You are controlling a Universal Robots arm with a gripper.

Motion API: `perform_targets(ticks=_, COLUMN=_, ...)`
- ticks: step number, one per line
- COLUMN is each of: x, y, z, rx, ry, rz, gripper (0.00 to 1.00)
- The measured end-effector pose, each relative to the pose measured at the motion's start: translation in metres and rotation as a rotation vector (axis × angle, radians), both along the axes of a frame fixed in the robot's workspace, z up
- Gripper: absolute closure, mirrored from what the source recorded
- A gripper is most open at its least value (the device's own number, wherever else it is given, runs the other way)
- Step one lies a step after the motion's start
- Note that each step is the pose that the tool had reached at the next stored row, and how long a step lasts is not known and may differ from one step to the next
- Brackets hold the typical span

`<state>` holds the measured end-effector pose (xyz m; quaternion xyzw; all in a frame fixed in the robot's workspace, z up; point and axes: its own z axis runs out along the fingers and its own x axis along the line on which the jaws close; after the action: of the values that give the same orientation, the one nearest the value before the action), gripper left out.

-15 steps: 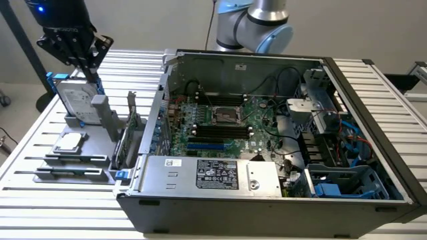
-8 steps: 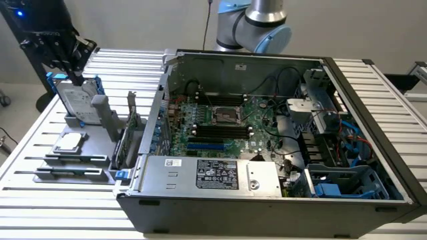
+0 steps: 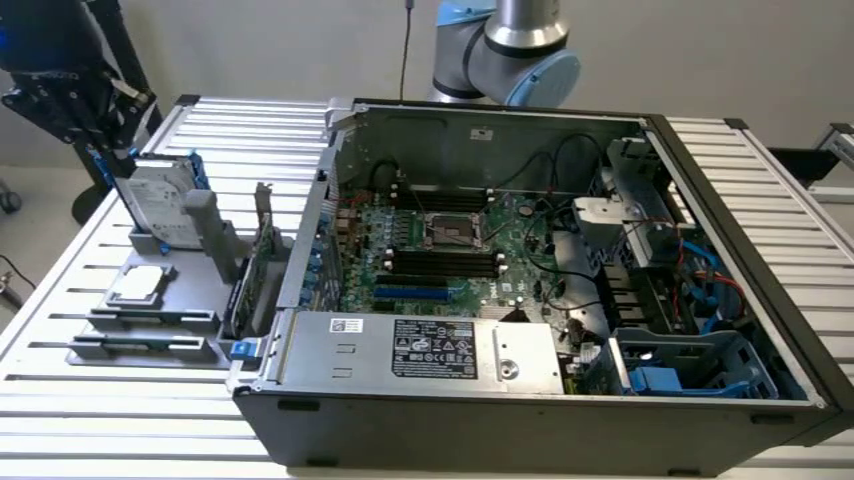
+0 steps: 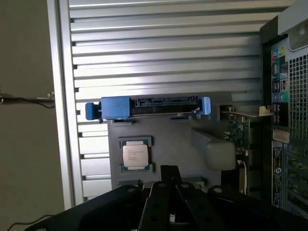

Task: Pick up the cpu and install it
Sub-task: 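Reach for the cpu, then pick up the cpu and move it towards the insertion slot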

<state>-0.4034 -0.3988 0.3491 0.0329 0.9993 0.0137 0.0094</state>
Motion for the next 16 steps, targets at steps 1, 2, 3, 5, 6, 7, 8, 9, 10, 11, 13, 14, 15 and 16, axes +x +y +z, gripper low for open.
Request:
perform_targets(ticks=1, x=-0.004, y=0.0, z=-0.0011, rx=-0.0006, ry=-0.0001, rz=0.0, gripper=0.89)
perform_targets(ticks=2, x=-0.009, y=0.0, z=-0.002, rx=-0.0013, ry=0.0, rz=0.0, gripper=0.89)
perform_targets(ticks=3, x=-0.014, y=0.0, z=-0.0031, rx=-0.002, ry=0.0, rz=0.0, gripper=0.89)
perform_targets(ticks=5, x=-0.023, y=0.0, z=-0.0051, rx=-0.0027, ry=0.0002, rz=0.0, gripper=0.89)
perform_targets(ticks=6, x=-0.025, y=0.0, z=-0.0054, rx=-0.0033, ry=0.0, rz=0.0, gripper=0.89)
perform_targets(ticks=7, x=-0.025, y=0.0, z=-0.0054, rx=-0.0039, ry=0.0003, rz=0.0, gripper=0.89)
perform_targets(ticks=8, x=-0.025, y=0.0, z=-0.0054, rx=-0.0039, ry=0.0002, rz=0.0, gripper=0.89)
perform_targets(ticks=9, x=-0.025, y=0.0, z=-0.0054, rx=-0.004, ry=0.0003, rz=0.0, gripper=0.89)
perform_targets(ticks=10, x=-0.025, y=0.0, z=-0.0054, rx=-0.004, ry=0.0003, rz=0.0, gripper=0.89)
perform_targets(ticks=11, x=-0.025, y=0.0, z=-0.0054, rx=-0.0041, ry=0.0004, rz=0.0, gripper=0.89)
perform_targets(ticks=13, x=-0.025, y=0.0, z=-0.0054, rx=-0.004, ry=0.0004, rz=0.0, gripper=0.89)
perform_targets(ticks=14, x=-0.025, y=0.0, z=-0.0054, rx=-0.004, ry=0.0003, rz=0.0, gripper=0.89)
perform_targets(ticks=15, x=-0.025, y=0.0, z=-0.0054, rx=-0.004, ry=0.0004, rz=0.0, gripper=0.89)
perform_targets(ticks=16, x=-0.025, y=0.0, z=-0.0054, rx=-0.004, ry=0.0003, rz=0.0, gripper=0.89)
